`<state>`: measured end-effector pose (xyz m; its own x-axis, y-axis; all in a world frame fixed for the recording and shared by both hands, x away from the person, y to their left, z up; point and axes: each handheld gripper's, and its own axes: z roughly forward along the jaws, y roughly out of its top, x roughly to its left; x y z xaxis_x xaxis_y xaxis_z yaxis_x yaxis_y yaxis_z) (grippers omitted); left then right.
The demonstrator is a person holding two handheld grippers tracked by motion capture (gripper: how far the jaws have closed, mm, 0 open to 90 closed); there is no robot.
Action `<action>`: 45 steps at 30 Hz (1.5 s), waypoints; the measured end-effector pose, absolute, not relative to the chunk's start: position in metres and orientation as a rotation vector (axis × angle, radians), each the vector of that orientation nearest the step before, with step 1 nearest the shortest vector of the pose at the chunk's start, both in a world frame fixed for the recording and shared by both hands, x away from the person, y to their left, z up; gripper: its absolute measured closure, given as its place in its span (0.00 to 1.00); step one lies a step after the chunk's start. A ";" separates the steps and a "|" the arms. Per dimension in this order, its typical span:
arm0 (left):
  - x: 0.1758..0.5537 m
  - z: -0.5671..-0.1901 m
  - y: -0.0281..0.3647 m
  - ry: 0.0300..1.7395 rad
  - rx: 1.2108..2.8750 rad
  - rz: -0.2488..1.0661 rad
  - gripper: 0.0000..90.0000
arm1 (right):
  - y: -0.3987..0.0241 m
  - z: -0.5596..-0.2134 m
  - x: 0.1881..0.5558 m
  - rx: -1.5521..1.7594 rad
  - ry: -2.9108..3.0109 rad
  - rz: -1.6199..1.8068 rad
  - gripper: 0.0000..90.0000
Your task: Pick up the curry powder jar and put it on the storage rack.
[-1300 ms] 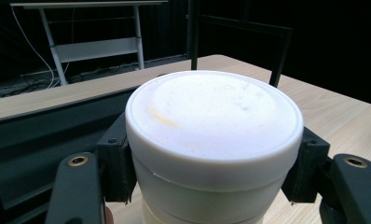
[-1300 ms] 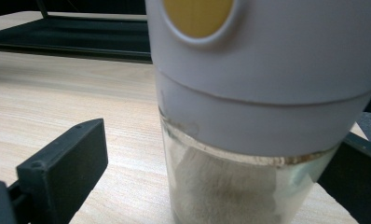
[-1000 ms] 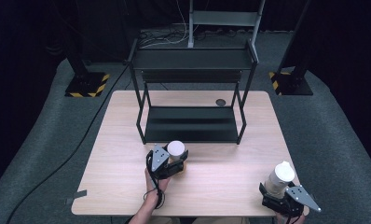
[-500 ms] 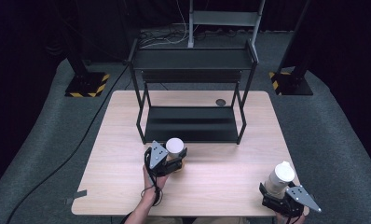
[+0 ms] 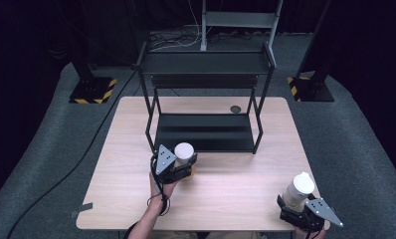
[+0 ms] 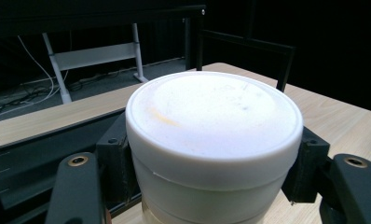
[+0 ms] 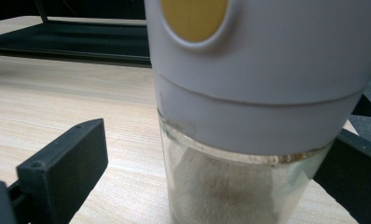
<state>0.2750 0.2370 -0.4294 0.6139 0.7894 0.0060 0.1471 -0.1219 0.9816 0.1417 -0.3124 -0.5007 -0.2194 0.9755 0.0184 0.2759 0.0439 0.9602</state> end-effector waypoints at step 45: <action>0.295 -0.398 0.258 0.765 1.604 0.673 0.38 | -0.311 -0.498 0.143 1.299 1.607 1.201 0.00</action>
